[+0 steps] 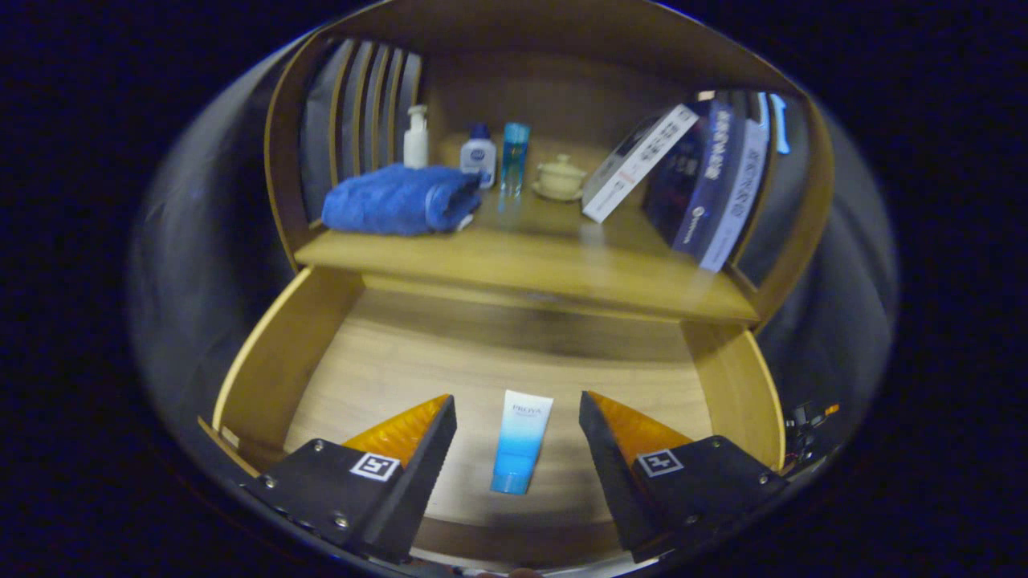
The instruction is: Pull open the drawer, take out the items inside it, and place them on the countertop above the cabinet.
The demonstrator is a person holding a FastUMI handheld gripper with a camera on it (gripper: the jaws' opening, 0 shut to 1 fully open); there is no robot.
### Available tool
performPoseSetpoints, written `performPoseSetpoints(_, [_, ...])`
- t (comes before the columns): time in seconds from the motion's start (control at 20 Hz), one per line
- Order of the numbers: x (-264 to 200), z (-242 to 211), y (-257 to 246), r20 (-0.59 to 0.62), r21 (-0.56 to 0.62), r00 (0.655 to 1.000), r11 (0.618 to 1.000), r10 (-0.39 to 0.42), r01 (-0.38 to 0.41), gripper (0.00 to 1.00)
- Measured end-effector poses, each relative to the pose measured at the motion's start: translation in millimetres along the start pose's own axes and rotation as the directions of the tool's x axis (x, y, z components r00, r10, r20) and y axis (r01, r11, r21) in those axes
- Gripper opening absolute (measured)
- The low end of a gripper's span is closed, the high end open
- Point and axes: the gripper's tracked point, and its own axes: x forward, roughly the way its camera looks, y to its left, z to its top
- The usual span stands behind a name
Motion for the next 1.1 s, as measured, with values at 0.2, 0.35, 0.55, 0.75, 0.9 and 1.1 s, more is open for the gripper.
performPoseSetpoints(0.2, [33.3,-22.5,-1.7,-0.163,0.032,0.987,0.999,0.011,-0.006,0.92])
performPoseSetpoints(0.35, [46.4,-45.7,-9.9,-0.294,0.126,0.956,0.991,-0.01,0.049,0.92])
performPoseSetpoints(0.55, [54.7,-59.6,-4.0,-0.355,0.243,0.932,0.97,0.079,0.01,0.85])
performPoseSetpoints(0.75, [55.4,-71.5,-4.4,-0.385,0.154,0.922,0.988,0.036,0.026,0.56])
performPoseSetpoints(0.9, [58.0,-69.6,-2.2,-0.361,0.121,0.932,0.993,0.036,0.009,0.45])
performPoseSetpoints(1.1, [50.2,-50.4,-11.5,-0.26,0.042,0.965,0.999,-0.022,0.034,0.38])
